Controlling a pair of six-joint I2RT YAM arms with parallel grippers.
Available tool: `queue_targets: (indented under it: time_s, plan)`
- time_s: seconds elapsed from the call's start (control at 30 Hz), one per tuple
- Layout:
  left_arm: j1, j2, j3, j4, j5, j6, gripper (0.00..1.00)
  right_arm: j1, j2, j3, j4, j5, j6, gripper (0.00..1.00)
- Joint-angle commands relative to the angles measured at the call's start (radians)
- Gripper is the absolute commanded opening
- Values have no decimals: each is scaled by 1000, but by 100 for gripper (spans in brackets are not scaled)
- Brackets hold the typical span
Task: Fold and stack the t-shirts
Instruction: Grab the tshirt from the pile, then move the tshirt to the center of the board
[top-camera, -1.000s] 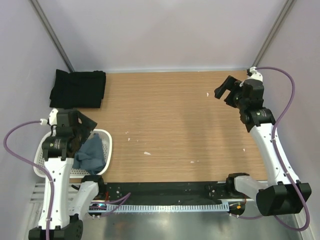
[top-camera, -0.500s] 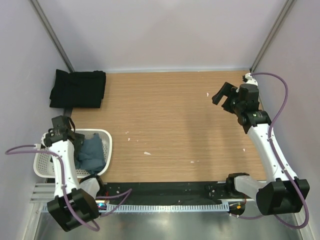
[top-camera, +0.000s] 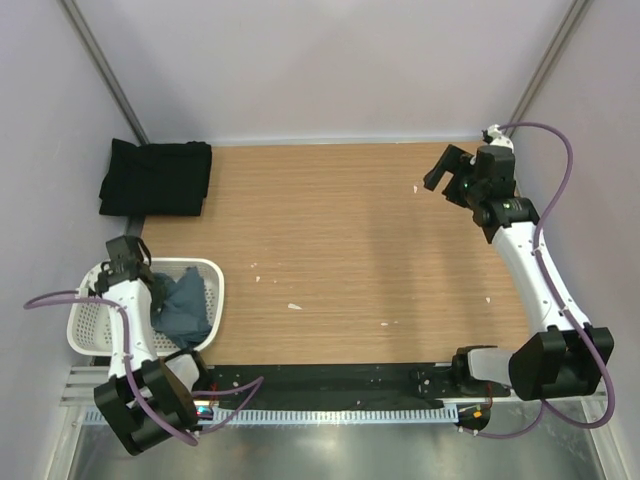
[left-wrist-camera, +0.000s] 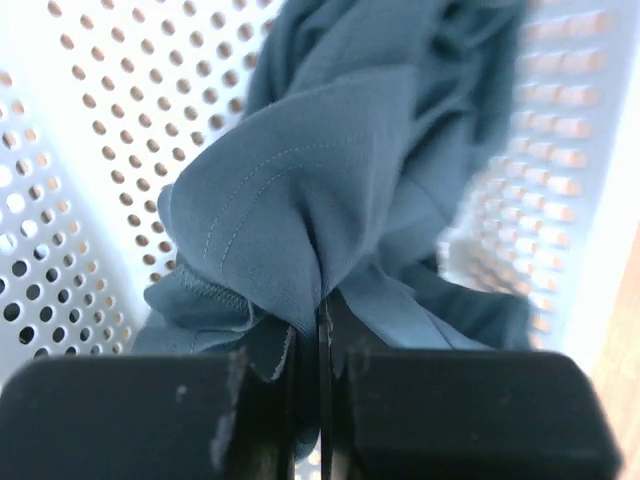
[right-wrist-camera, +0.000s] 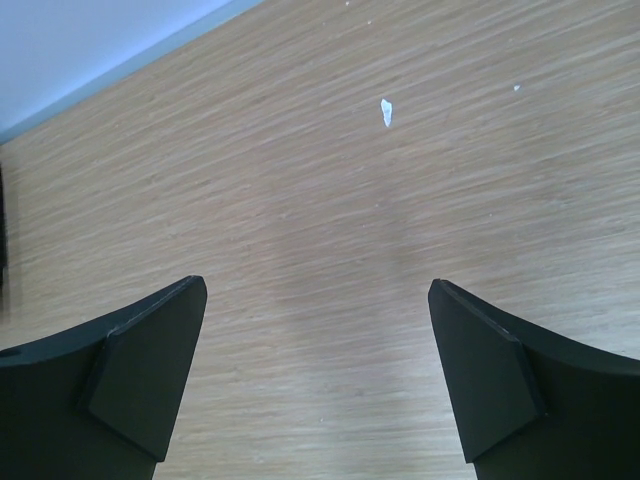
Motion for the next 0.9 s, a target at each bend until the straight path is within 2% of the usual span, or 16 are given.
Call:
queue_targets:
  time_s: [0.0, 0.13, 0.17, 0.23, 0.33, 0.37, 0.43, 0.47, 0.53, 0.57, 0.63, 0.67, 0.73, 0.87]
  plan:
    - [8, -50, 124, 43, -19, 92, 0, 0, -13, 65, 25, 58, -27, 100]
    - [8, -84, 371, 43, 60, 221, 0, 0, -12, 71, 54, 61, -27, 100]
    - [5, -81, 470, 52, 108, 243, 0, -1, -4, 82, 55, 59, -25, 100]
    - [-7, -46, 555, 87, 253, 277, 0, 0, 7, 105, 40, 99, -11, 100]
    - [-134, 33, 720, 148, 349, 320, 0, -1, 37, 197, -67, 211, 26, 100]
    - [-261, 57, 760, 158, 329, 356, 0, -1, 47, 250, -99, 237, 39, 100]
    - [-418, 147, 898, 176, 263, 409, 0, 0, 41, 284, -178, 317, 47, 100]
    - [-563, 178, 937, 182, 230, 450, 0, 0, 33, 295, -191, 346, 44, 100]
    - [-691, 283, 1055, 207, 219, 492, 0, -1, -10, 286, -218, 389, 46, 100]
    - [-819, 323, 1095, 211, 176, 513, 0, 0, -28, 274, -222, 435, 47, 100]
    - [-944, 391, 1181, 224, 139, 604, 0, -1, -73, 266, -265, 488, 75, 100]
    - [-1054, 464, 1198, 227, 104, 633, 0, -1, -85, 268, -309, 536, 87, 100]
    - [-1183, 537, 1228, 233, 97, 714, 0, -3, -119, 266, -349, 573, 105, 100]
    - [-1354, 742, 1236, 273, 125, 797, 0, -3, -182, 249, -451, 645, 125, 100]
